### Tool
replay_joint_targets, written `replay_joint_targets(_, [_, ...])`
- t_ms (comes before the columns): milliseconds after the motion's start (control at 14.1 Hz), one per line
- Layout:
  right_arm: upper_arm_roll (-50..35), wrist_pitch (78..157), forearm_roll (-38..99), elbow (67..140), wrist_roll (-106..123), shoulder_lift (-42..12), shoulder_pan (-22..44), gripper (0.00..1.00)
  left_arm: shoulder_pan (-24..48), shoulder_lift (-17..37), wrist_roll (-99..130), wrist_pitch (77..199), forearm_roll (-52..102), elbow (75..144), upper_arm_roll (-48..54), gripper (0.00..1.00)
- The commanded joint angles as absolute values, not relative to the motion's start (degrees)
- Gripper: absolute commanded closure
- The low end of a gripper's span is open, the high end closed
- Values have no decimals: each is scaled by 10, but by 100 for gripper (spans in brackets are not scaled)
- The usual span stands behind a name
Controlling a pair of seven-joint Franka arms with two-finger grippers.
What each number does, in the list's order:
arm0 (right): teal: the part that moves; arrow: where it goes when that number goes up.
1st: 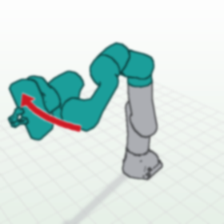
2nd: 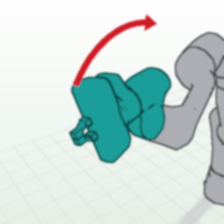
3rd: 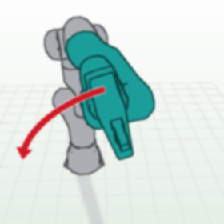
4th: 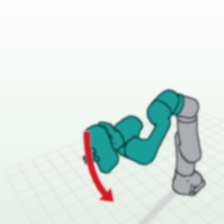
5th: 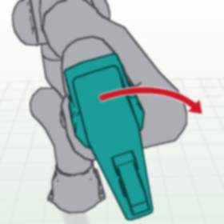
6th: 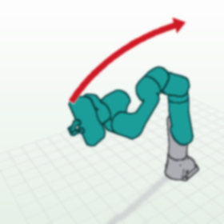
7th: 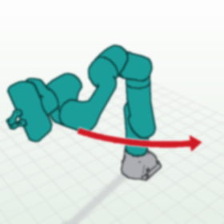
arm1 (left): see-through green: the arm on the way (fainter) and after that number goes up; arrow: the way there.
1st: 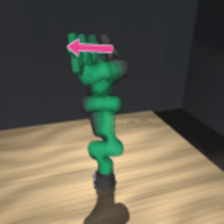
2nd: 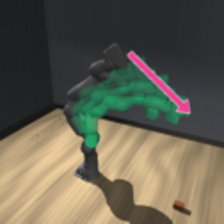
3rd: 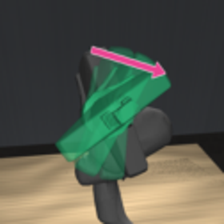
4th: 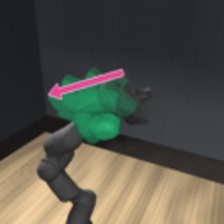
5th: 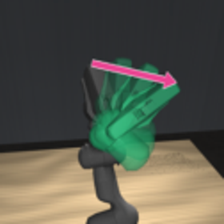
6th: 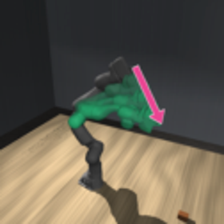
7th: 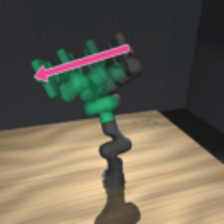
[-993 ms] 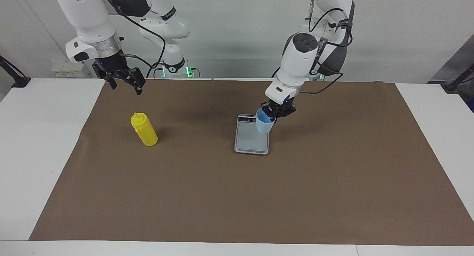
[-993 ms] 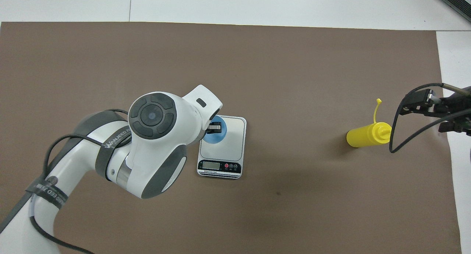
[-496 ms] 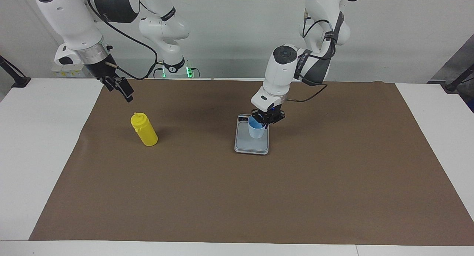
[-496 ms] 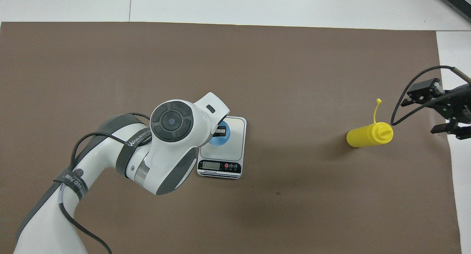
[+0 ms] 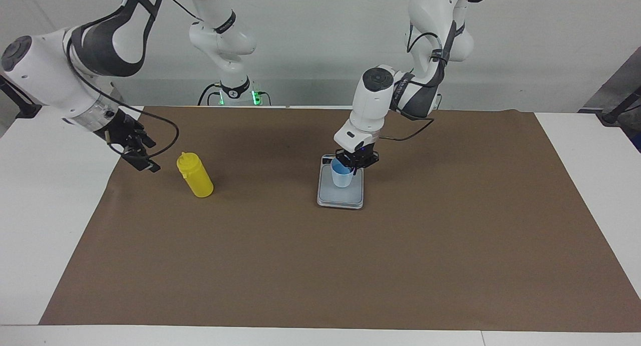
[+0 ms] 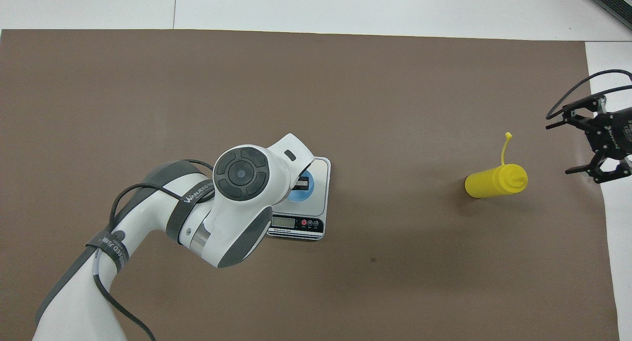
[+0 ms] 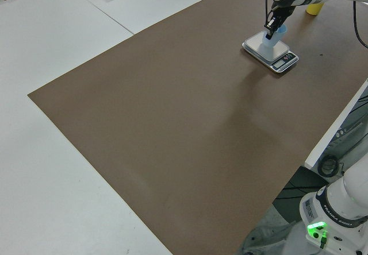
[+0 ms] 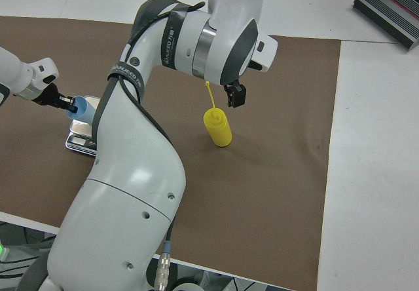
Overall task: Pour seasoning into cup on scale with both arms
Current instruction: 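Set the cup on the scale and withdraw the left gripper while the right gripper opens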
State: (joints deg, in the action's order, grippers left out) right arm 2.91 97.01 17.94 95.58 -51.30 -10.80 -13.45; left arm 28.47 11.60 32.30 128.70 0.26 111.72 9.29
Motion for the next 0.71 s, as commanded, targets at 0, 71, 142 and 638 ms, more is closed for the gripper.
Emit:
replay_joint_targets(0, [25,988,226,957,-555,-134,-157,0,299,119,335,1309,-10,1122,83,9])
replay_joint_targets(71, [25,1008,240,977,-552,-140,-168,0,305,118,337,1306,-10,1122,83,0])
replay_joint_targets(142, [25,1025,244,1002,-551,-140,-169,0,304,117,341,1303,-10,1119,83,0])
replay_joint_targets(638, [25,1075,280,1127,-464,-120,-168,0,213,66,272,1179,-11,1062,76,0])
